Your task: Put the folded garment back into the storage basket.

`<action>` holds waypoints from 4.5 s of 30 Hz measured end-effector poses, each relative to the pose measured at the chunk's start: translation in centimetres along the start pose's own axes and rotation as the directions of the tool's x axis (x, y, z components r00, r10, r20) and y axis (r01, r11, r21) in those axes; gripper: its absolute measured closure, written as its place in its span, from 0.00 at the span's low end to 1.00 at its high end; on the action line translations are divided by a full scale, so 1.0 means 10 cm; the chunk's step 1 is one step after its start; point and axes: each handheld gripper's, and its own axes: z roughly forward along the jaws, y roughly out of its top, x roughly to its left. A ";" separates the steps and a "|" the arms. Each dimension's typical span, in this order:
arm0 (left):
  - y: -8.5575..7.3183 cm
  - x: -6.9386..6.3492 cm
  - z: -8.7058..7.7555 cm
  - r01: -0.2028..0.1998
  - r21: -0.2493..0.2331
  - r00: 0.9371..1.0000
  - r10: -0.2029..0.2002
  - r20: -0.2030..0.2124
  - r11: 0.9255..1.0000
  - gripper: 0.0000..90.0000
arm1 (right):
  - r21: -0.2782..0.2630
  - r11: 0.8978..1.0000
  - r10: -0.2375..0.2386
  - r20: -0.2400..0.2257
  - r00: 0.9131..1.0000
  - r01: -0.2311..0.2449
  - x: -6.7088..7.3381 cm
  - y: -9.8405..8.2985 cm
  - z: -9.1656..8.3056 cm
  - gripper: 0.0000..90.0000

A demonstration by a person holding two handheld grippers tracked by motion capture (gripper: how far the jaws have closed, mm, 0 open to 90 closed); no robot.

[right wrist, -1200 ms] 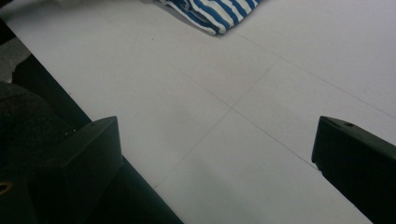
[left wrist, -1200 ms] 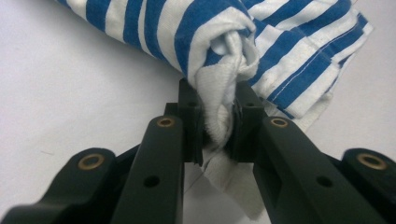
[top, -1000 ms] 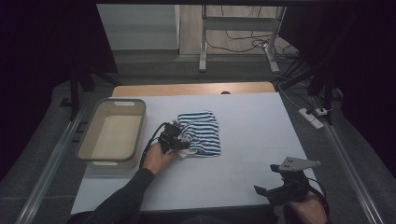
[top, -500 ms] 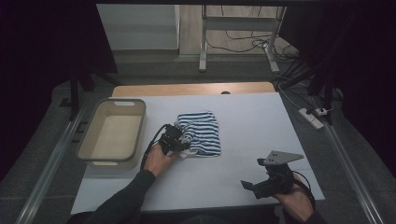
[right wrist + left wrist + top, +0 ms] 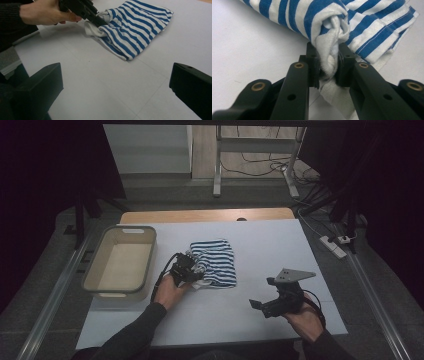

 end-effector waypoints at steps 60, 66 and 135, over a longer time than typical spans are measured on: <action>-0.03 -0.02 0.01 -0.023 -0.018 1.000 0.023 -0.015 1.000 0.83 | 0.139 0.990 0.005 0.027 1.000 -0.009 -0.71 0.73 1.52 0.00; -0.03 -0.02 0.01 -0.023 -0.018 1.000 0.023 -0.016 1.000 0.83 | 0.163 0.986 0.014 0.067 0.998 -0.025 -0.80 0.77 1.66 0.00; -0.03 0.06 -0.04 0.040 -0.043 0.998 -0.038 0.055 0.998 0.86 | 0.239 0.964 0.101 0.073 0.992 -0.116 -1.19 0.97 2.19 0.92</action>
